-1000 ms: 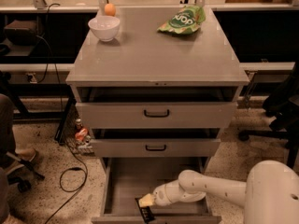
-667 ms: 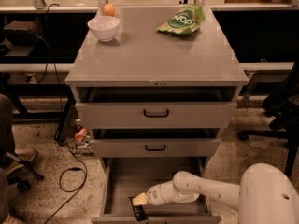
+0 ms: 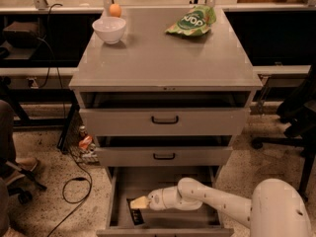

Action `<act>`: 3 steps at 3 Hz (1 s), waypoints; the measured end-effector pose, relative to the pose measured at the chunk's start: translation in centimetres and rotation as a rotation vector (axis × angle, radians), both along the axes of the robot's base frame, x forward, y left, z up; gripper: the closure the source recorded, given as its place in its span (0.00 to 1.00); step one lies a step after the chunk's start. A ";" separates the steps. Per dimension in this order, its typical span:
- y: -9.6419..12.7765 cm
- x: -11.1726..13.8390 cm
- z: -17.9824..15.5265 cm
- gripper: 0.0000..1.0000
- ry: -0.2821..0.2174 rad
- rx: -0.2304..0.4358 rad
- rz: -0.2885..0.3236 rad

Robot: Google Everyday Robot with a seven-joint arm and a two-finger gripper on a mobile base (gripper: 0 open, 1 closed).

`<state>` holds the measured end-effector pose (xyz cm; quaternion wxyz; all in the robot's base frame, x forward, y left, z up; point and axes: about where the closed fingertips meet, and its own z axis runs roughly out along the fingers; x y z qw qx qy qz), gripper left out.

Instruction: Place rxbar chocolate into bottom drawer

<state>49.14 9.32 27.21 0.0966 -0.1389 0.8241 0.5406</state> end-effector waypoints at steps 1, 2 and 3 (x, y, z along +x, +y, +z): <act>0.9 1.0 1.2 0.35 -0.020 0.048 -0.004; 1.4 1.3 1.6 0.11 -0.029 0.071 0.002; 1.6 1.6 1.6 0.00 -0.028 0.081 0.005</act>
Offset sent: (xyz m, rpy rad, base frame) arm 0.0203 0.0155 0.0205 0.0926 -0.0429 0.0043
